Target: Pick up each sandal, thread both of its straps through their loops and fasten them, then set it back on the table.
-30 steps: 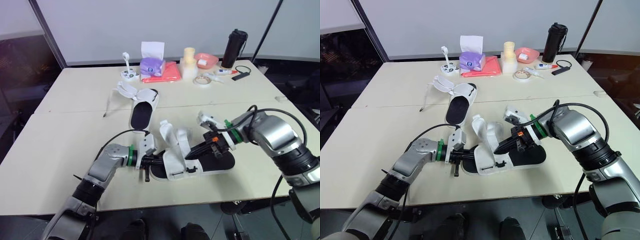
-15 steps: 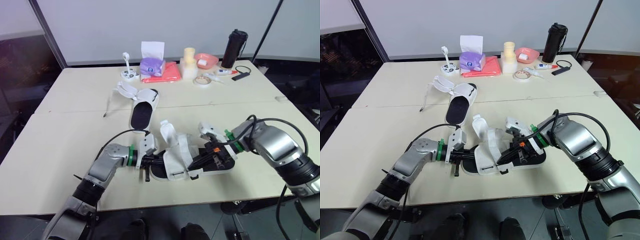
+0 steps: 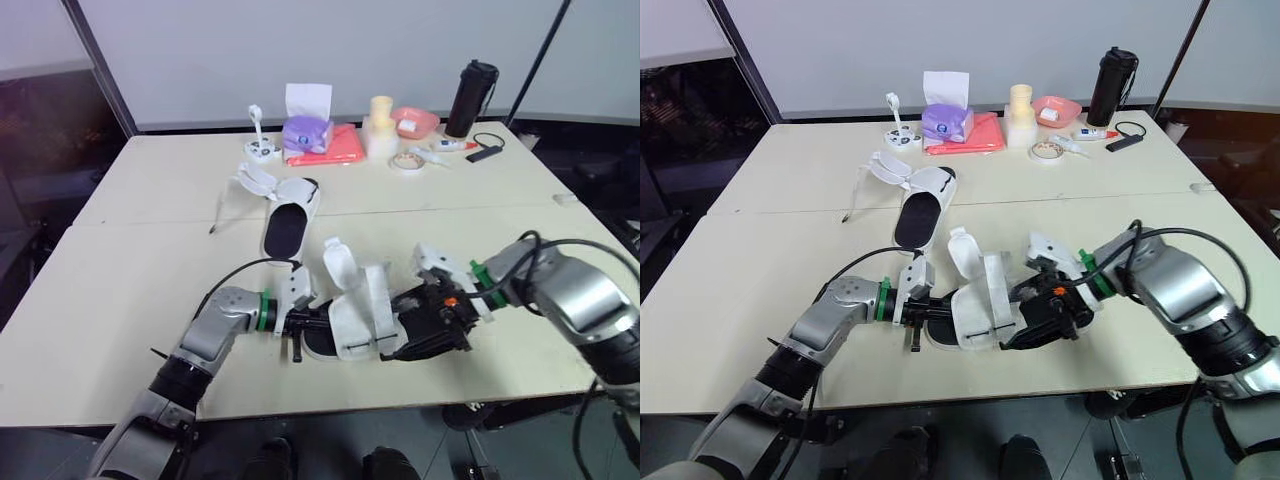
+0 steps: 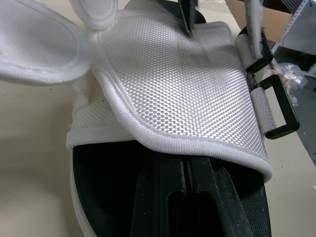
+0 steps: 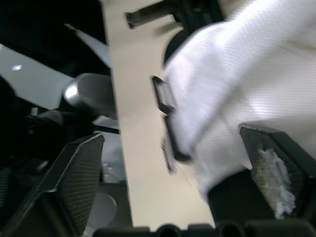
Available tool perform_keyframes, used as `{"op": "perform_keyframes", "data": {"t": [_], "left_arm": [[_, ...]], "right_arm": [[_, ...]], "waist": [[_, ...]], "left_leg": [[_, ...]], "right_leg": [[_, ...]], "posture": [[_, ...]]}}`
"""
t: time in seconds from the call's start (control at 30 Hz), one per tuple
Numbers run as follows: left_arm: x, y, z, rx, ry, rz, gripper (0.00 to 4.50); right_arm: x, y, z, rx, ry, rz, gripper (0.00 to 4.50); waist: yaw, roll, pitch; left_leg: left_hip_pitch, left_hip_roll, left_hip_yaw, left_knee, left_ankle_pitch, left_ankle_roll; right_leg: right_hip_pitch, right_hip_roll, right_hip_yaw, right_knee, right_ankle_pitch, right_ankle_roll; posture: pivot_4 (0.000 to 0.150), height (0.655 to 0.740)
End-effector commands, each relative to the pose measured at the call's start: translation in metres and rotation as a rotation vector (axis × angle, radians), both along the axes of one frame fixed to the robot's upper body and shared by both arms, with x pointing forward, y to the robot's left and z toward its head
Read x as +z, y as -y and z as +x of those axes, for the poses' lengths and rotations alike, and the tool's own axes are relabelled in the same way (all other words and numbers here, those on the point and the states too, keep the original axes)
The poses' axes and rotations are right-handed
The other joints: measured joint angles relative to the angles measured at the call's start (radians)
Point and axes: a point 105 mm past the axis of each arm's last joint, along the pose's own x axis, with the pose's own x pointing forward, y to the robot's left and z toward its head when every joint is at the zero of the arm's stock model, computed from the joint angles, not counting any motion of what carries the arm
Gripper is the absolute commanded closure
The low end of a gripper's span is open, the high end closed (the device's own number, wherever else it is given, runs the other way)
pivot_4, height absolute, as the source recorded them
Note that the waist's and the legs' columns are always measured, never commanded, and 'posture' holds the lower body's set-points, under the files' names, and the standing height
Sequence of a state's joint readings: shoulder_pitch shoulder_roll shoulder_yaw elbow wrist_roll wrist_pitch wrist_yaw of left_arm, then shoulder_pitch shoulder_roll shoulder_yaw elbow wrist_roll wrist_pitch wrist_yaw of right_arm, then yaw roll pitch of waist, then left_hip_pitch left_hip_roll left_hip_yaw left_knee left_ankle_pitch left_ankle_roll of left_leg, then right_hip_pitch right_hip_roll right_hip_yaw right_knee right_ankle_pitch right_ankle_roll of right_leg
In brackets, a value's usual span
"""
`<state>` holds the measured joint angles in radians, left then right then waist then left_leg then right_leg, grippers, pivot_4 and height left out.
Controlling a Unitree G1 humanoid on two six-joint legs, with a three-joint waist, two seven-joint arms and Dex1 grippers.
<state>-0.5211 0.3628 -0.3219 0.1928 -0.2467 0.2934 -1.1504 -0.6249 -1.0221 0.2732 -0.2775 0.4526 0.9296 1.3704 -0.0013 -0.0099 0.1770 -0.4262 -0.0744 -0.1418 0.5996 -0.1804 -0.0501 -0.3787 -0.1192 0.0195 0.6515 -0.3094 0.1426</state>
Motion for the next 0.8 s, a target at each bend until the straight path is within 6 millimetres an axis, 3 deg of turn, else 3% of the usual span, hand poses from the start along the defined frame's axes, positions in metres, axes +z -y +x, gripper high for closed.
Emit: {"op": "perform_keyframes", "data": {"t": [0.03, 0.13, 0.37, 0.6, 0.8], "left_arm": [[-0.004, 0.001, 0.000, 0.001, -0.002, 0.017, 4.50], [-0.004, 0.001, 0.000, -0.003, -0.003, 0.015, 4.50], [-0.004, 0.004, 0.000, -0.013, -0.002, 0.015, 4.50], [-0.004, 0.005, 0.000, -0.023, 0.000, 0.019, 4.50], [-0.004, 0.006, 0.000, -0.025, 0.001, 0.019, 4.50]], "right_arm": [[0.023, 0.007, -0.010, -0.020, 0.070, 0.013, 0.04], [0.023, 0.011, -0.025, -0.078, 0.039, 0.034, 0.04], [-0.002, 0.008, -0.047, -0.213, -0.081, 0.137, 0.04], [-0.030, 0.003, -0.047, -0.304, -0.145, 0.191, 0.04], [-0.036, -0.005, -0.039, -0.323, -0.161, 0.232, 0.04]], "waist": [[0.000, 0.000, 0.000], [0.006, 0.000, 0.000], [0.014, 0.000, 0.000], [0.013, 0.000, 0.000], [0.012, 0.000, 0.000]], "left_leg": [[0.000, 0.000, 0.001, 0.000, 0.000, 0.000], [0.000, 0.000, 0.001, 0.000, 0.000, 0.000], [0.000, 0.001, 0.001, 0.000, 0.000, 0.000], [0.000, 0.001, 0.001, 0.001, 0.000, 0.000], [0.000, 0.001, 0.001, 0.001, 0.000, 0.000]], "right_leg": [[0.000, 0.000, 0.000, 0.000, 0.000, 0.000], [0.000, 0.000, 0.000, 0.000, 0.000, 0.000], [0.000, 0.000, 0.000, 0.000, 0.000, 0.000], [0.001, 0.000, 0.000, 0.000, 0.000, 0.000], [0.001, 0.000, 0.000, 0.000, 0.000, 0.000]], "posture": [[0.150, 0.7344], [0.150, 0.7344], [0.150, 0.7344], [0.150, 0.7344], [0.150, 0.7344]]}}
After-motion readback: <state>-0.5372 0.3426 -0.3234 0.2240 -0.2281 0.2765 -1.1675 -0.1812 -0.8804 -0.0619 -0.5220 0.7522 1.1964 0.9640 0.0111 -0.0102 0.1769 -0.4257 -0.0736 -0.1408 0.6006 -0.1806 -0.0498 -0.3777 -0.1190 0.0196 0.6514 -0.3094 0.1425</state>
